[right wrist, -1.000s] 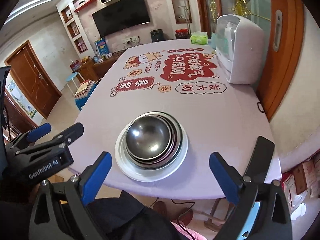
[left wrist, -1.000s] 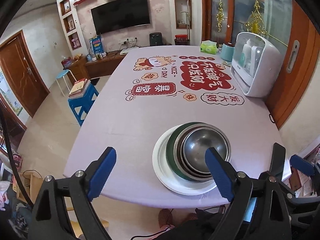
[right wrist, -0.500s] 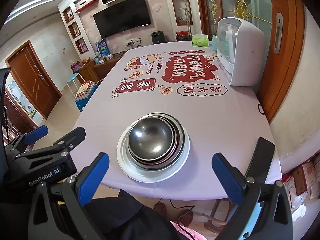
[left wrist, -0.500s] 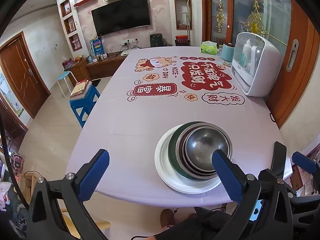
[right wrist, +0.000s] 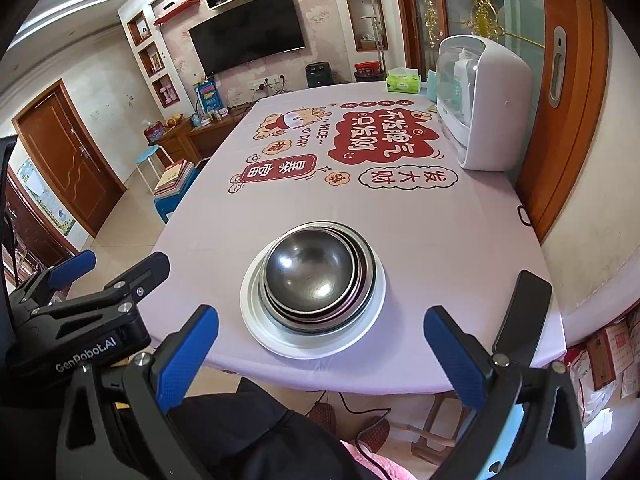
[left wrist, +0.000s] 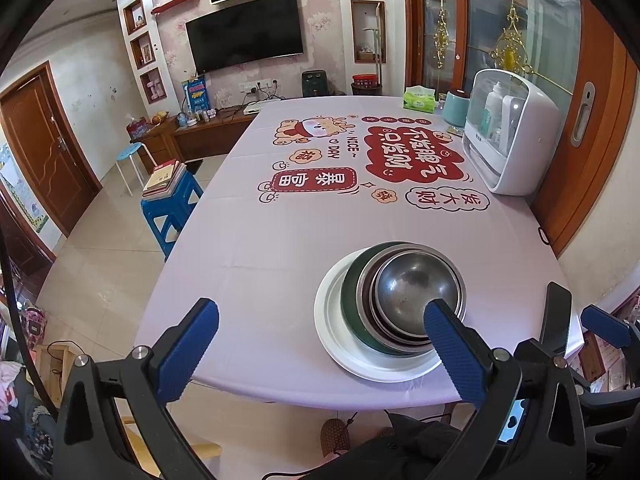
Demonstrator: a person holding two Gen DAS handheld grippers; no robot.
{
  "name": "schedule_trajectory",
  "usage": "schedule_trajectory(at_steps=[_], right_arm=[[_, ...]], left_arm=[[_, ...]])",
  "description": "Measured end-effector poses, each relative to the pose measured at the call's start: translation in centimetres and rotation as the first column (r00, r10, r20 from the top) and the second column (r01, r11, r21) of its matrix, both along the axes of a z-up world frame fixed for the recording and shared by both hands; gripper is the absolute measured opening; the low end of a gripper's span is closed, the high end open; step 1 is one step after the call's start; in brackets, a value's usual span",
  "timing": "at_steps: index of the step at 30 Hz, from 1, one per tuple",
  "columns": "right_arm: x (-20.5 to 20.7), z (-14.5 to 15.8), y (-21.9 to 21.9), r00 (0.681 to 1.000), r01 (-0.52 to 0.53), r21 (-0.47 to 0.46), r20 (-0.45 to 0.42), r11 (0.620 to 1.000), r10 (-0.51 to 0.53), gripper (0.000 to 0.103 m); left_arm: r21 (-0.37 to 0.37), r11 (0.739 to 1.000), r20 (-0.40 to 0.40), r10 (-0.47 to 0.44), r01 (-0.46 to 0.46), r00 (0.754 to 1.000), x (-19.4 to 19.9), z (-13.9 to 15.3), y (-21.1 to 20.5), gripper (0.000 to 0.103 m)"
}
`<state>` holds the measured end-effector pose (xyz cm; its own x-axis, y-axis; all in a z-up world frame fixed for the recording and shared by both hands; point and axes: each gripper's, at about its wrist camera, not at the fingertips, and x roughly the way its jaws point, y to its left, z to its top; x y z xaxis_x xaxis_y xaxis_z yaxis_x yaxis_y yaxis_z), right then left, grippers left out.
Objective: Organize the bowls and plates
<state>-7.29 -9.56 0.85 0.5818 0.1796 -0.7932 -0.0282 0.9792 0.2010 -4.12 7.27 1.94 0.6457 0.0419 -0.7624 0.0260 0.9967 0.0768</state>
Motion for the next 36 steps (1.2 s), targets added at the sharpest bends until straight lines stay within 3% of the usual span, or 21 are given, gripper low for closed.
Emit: schedule_trajectory(at_steps=[36], right_arm=[[-0.7,-0.1,0.6,1.000,-0.003,-0.005,0.003,1.000,0.003,0.103]], left_arm=[[-0.019,1.000,-0.009,0.015,-0.016,1.000,-0.8,0.1,-0.1,0.102]])
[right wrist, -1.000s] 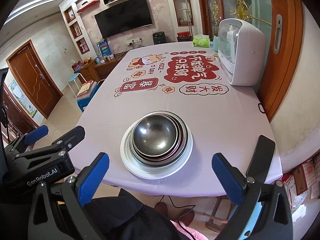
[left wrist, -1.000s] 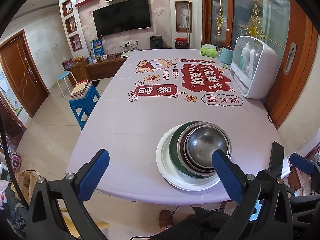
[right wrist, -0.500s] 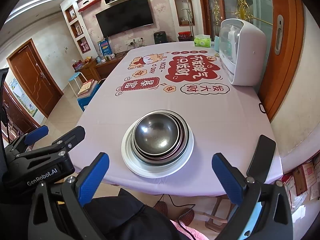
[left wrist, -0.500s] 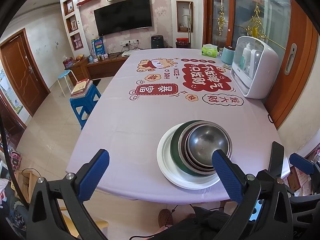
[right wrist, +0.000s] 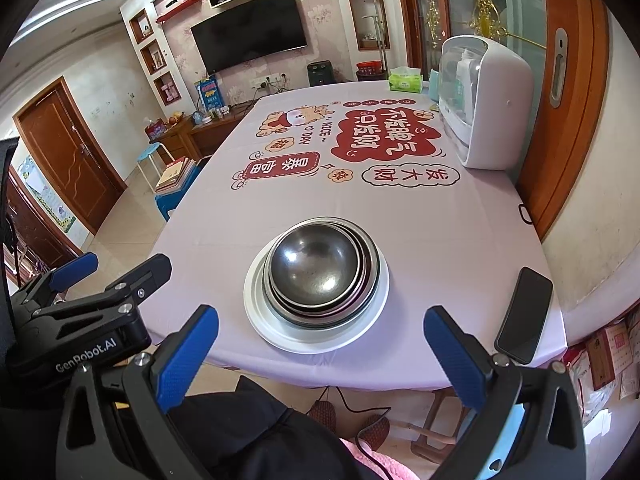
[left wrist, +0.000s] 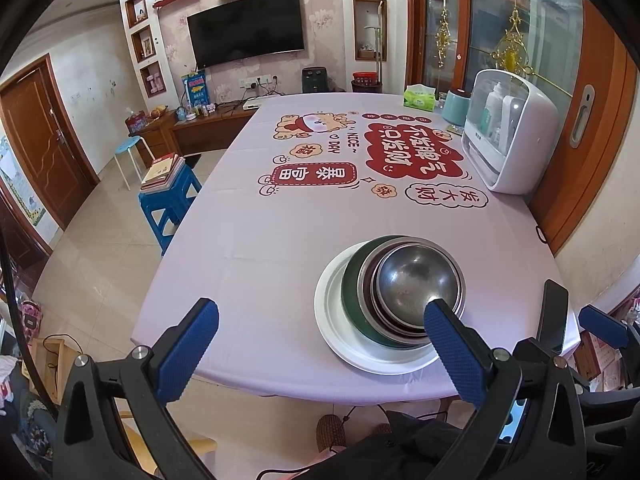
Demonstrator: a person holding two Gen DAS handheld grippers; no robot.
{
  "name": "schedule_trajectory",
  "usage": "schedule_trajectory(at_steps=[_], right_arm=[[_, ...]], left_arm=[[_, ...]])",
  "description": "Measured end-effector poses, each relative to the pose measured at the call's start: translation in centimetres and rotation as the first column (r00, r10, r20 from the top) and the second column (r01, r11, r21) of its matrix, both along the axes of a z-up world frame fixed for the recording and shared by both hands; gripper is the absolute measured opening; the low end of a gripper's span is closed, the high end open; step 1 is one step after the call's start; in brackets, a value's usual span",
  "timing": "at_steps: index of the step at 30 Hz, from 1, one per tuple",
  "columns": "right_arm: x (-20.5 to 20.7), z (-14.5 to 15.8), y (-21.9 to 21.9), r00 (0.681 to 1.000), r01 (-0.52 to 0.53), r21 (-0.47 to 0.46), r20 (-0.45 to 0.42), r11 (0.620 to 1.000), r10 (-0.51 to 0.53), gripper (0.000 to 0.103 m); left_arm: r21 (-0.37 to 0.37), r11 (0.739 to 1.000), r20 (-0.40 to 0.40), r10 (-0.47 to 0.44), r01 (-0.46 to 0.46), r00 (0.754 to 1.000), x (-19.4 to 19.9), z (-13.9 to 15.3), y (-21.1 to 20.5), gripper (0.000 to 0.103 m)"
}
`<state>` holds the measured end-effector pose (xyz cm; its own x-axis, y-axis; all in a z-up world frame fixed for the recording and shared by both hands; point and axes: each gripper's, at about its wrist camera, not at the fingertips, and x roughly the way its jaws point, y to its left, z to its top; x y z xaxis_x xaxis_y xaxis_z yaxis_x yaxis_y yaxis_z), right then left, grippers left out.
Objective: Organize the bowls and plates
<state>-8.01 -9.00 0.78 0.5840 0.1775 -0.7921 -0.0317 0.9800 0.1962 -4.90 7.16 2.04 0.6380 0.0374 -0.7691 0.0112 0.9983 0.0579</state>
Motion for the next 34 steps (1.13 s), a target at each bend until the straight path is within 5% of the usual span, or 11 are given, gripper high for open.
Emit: schedule_trajectory(at_steps=[34], right_arm=[[-0.10,-0.55,0.33,1.000,-0.004,0.001,-0.012,1.000,0.004,0.103]], left_arm=[[0.001,1.000,-0.009,0.009,-0.009,1.000,-0.23,-0.52,-0.04,0.102]])
